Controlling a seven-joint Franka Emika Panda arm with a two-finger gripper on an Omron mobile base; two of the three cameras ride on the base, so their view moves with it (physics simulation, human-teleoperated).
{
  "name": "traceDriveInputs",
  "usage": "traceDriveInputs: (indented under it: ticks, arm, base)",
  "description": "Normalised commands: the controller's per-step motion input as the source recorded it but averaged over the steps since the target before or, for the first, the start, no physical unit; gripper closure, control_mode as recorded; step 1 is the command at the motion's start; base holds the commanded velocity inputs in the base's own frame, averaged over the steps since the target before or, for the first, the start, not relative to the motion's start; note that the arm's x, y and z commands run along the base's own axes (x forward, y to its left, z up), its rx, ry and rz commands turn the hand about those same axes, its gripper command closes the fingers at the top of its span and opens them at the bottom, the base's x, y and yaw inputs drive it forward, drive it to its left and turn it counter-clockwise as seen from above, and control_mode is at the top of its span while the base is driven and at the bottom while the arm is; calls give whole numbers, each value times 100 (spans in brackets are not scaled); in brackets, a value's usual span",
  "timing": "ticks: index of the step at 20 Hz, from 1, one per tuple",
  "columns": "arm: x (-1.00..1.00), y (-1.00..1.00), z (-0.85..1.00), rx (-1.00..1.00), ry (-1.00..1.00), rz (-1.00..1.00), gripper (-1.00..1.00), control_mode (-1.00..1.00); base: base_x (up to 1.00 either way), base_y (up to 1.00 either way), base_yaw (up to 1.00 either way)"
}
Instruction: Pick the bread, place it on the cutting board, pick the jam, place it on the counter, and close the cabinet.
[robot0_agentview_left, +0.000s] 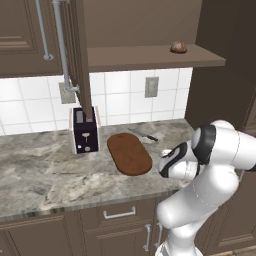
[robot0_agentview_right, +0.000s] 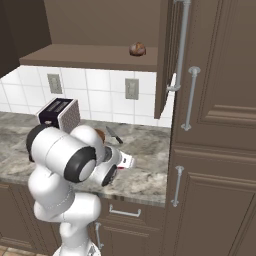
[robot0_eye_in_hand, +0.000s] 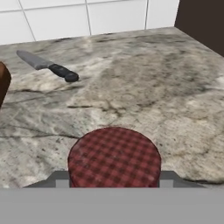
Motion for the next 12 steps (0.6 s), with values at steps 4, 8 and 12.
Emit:
traceDriveInputs:
  ticks: [4,8,12]
  arm:
    - [0,0,-19,0,0,0,100,-100]
    - [0,0,-21,0,0,0,100,-100]
    - [0,0,-23,0,0,0,100,-100]
  base:
    - [0,0,0]
    - [0,0,0]
    - [0,0,0]
